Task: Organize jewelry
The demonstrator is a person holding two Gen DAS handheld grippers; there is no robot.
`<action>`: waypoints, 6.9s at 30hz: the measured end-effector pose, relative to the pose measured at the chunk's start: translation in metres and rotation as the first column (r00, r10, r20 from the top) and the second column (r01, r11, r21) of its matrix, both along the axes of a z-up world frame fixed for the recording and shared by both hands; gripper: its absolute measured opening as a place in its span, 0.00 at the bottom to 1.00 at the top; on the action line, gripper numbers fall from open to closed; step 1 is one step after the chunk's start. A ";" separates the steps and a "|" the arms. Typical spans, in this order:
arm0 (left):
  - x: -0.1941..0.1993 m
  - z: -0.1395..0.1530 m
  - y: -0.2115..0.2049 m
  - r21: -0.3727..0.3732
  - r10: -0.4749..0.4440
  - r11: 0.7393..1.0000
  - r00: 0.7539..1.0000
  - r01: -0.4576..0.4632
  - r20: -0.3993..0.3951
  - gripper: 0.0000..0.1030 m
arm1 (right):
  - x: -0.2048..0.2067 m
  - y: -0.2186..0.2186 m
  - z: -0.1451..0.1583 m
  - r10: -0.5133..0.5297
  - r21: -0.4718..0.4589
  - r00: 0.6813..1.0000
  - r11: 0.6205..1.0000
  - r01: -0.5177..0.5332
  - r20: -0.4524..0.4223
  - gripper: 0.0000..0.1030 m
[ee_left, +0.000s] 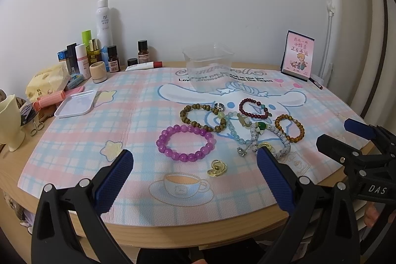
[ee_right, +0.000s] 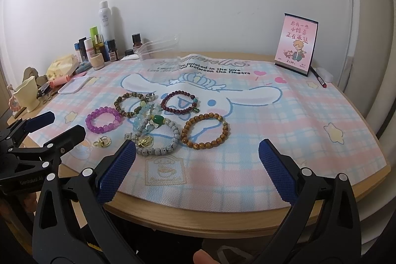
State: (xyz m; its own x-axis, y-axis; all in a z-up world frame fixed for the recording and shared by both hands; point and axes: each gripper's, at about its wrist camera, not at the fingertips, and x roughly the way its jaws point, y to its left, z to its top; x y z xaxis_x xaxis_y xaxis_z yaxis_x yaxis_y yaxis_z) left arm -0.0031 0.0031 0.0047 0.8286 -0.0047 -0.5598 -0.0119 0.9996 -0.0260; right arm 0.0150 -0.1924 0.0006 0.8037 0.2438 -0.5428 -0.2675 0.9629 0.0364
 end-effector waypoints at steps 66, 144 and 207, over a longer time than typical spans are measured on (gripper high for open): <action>0.065 -0.002 0.055 -0.060 -0.101 0.994 0.979 0.092 -0.174 0.43 | 0.077 -0.015 -0.005 0.055 -0.030 0.981 0.998 -0.062 -0.184 0.33; 0.248 0.096 0.036 -0.101 -0.375 0.923 0.927 0.373 -0.004 0.09 | 0.225 0.109 0.120 0.280 -0.043 0.958 0.958 -0.283 -0.067 0.07; 0.163 -0.005 0.040 -0.022 -0.372 0.923 0.874 0.384 -0.312 0.36 | 0.174 0.042 -0.019 0.222 -0.080 0.919 0.962 -0.261 -0.326 0.23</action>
State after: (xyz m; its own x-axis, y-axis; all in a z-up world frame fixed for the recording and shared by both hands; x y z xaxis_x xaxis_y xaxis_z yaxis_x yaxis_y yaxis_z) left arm 0.1603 0.0432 -0.0005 0.5568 -0.2561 -0.7902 0.3662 0.9295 -0.0432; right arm 0.1893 -0.1500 -0.0187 0.5144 0.3271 -0.7927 -0.4860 0.8728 0.0448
